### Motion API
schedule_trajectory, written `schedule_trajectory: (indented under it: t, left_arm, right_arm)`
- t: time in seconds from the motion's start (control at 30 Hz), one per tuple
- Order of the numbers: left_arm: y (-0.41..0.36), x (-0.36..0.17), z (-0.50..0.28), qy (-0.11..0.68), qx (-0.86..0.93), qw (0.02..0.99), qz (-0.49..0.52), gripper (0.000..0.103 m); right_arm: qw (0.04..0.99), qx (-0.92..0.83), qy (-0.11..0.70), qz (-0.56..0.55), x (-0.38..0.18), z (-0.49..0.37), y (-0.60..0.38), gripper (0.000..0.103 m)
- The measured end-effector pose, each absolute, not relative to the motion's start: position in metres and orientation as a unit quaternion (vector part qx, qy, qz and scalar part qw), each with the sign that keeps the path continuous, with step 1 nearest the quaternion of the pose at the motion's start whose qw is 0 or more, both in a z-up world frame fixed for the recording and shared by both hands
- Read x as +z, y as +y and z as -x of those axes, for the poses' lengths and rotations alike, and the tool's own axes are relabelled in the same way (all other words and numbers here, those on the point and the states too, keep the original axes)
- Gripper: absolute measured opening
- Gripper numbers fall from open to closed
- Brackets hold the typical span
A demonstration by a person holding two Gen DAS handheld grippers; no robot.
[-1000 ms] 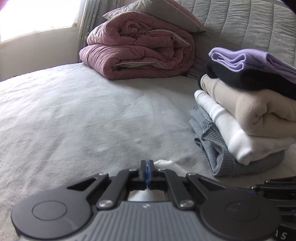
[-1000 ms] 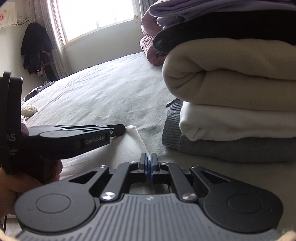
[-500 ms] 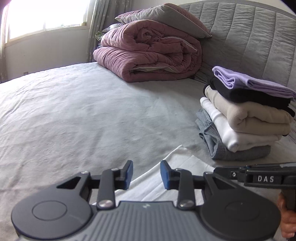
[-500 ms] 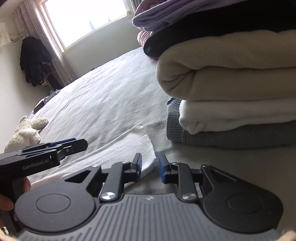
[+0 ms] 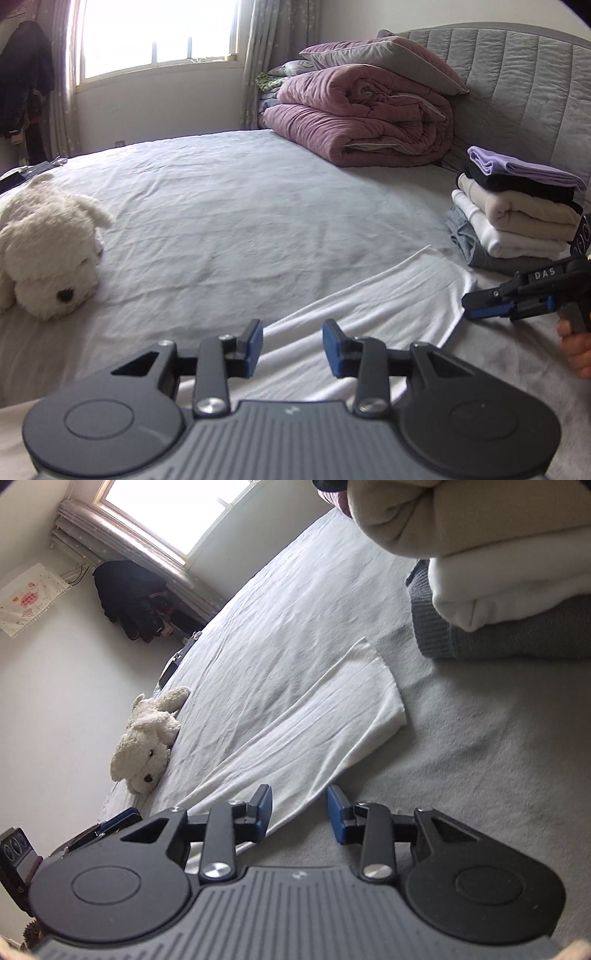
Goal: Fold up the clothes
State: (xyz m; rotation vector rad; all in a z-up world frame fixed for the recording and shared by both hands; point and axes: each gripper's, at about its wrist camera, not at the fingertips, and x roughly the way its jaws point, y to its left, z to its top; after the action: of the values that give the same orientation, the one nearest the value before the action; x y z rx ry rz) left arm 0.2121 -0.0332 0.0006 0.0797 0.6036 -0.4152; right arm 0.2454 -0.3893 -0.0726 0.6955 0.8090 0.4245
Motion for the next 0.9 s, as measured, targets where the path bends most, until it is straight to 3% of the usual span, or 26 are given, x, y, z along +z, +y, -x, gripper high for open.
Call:
schedule_trajectory:
  t: [0.47,0.67,0.73,0.8,0.9]
  left_arm:
    - [0.015,-0.045,-0.140,0.310,-0.210,0.919,-0.122,0.036]
    - [0.018,-0.046,-0.130,0.283,-0.200,0.929,-0.129,0.036]
    - [0.017,-0.048,-0.131,0.280,-0.198,0.930,-0.129,0.027]
    - [0.019,-0.047,-0.131,0.275,-0.195,0.933,-0.125,0.004]
    - [0.024,-0.041,-0.125,0.256,-0.200,0.940,-0.109,0.002]
  right_arm:
    - [0.822,0.255,0.400,-0.313,-0.076,-0.246,-0.366,0.037]
    - [0.826,0.226,0.397,-0.329,-0.085,-0.252,-0.363,0.010]
    - [0.828,0.218,0.392,-0.336,-0.086,-0.253,-0.362,0.003]
    - [0.833,0.211,0.389,-0.332,-0.084,-0.253,-0.361,0.000]
    - [0.844,0.204,0.383,-0.315,-0.074,-0.248,-0.362,0.001]
